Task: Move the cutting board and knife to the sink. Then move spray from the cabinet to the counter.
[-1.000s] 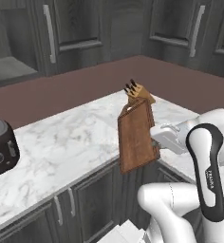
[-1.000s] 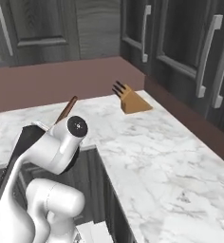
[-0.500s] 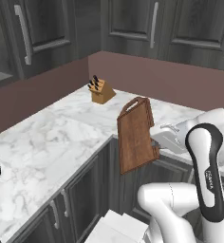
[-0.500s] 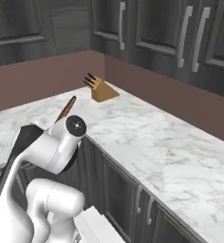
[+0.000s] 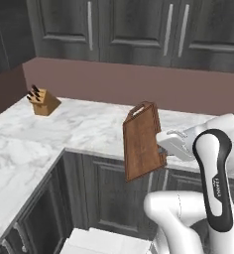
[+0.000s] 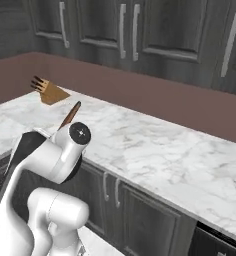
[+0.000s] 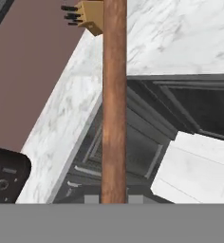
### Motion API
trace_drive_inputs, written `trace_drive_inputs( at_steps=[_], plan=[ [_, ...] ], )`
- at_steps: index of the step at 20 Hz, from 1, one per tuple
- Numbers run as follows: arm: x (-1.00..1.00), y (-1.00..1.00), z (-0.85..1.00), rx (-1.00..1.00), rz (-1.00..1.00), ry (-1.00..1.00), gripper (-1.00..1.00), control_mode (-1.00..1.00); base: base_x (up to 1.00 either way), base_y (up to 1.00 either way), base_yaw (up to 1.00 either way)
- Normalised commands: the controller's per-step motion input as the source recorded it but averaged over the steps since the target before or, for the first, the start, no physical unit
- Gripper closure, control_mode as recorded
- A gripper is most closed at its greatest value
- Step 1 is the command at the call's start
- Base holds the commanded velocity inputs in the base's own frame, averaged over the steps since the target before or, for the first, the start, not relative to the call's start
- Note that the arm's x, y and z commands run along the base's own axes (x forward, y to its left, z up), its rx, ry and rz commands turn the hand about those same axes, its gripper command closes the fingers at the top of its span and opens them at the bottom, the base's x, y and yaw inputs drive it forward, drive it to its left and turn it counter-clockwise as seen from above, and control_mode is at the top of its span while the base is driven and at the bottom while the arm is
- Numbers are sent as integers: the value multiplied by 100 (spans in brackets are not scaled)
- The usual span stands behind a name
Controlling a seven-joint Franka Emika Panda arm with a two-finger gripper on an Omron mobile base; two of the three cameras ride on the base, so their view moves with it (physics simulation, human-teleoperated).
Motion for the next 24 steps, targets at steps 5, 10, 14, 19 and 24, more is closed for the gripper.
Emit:
trace_drive_inputs(
  at_steps=[5, 10, 14, 19, 24],
  plan=[
    [0, 0, 0, 0, 0, 0, 100, 100, -39, -83, -43],
    [0, 0, 0, 0, 0, 0, 100, 100, -47, -95, -43],
    [0, 0, 0, 0, 0, 0, 100, 100, -47, -99, -46],
    [0, 0, 0, 0, 0, 0, 100, 100, -35, -99, -45],
    [0, 0, 0, 0, 0, 0, 100, 100, -7, -100, -43]
  ],
)
